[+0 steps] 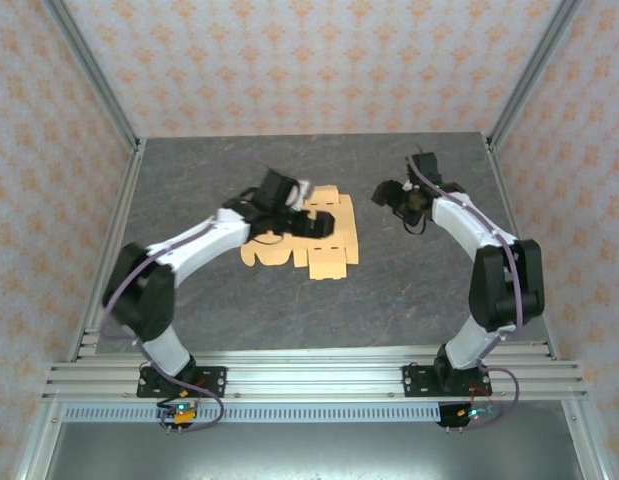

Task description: Fold the paper box

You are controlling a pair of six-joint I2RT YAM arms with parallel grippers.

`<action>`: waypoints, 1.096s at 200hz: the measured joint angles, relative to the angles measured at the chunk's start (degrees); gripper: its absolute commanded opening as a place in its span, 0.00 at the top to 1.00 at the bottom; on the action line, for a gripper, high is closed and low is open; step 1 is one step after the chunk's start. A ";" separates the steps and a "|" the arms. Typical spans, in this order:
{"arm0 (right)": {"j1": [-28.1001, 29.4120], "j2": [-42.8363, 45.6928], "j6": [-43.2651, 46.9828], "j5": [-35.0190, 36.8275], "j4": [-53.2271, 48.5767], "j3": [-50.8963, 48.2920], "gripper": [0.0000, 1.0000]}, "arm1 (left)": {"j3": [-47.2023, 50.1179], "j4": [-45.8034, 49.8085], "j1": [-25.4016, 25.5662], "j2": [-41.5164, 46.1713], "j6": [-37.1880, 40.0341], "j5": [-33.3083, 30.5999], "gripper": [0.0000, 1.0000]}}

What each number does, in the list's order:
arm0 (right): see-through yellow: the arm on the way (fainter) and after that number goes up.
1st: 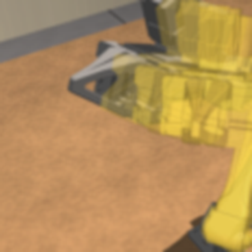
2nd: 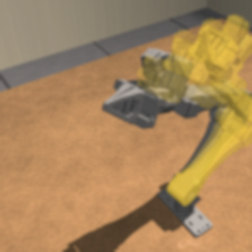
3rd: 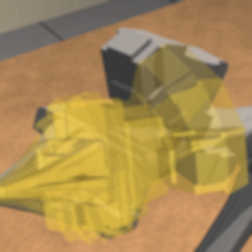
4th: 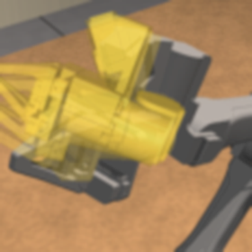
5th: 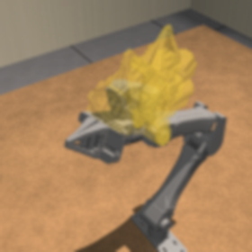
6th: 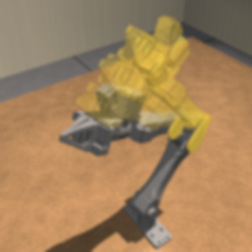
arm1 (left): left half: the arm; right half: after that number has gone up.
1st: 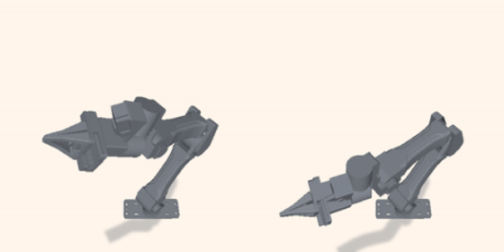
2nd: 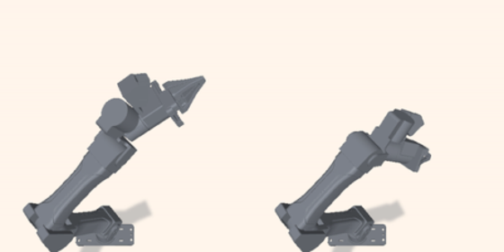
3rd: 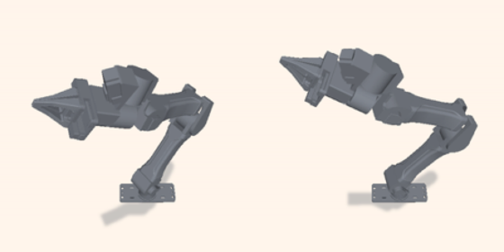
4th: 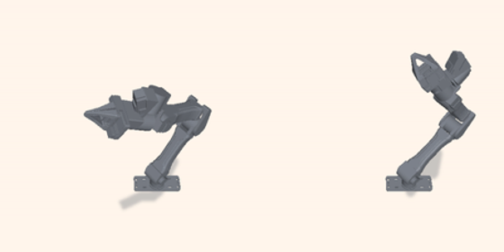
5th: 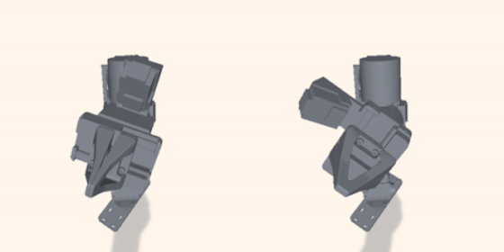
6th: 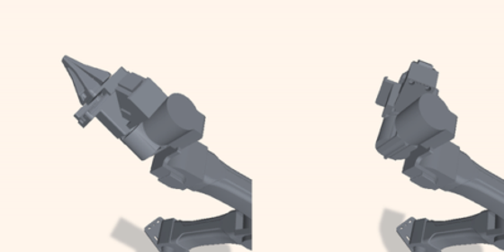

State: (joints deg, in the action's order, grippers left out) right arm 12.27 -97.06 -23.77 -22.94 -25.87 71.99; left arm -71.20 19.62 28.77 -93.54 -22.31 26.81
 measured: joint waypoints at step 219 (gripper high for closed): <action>18.03 -9.84 -7.39 -9.94 3.23 -5.20 0.38 | -15.47 3.93 -9.16 -27.06 -10.27 -15.37 0.00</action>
State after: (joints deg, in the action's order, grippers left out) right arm 30.30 -106.89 -31.16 -32.88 -22.63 66.78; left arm -86.67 23.55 19.62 -120.60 -32.58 11.44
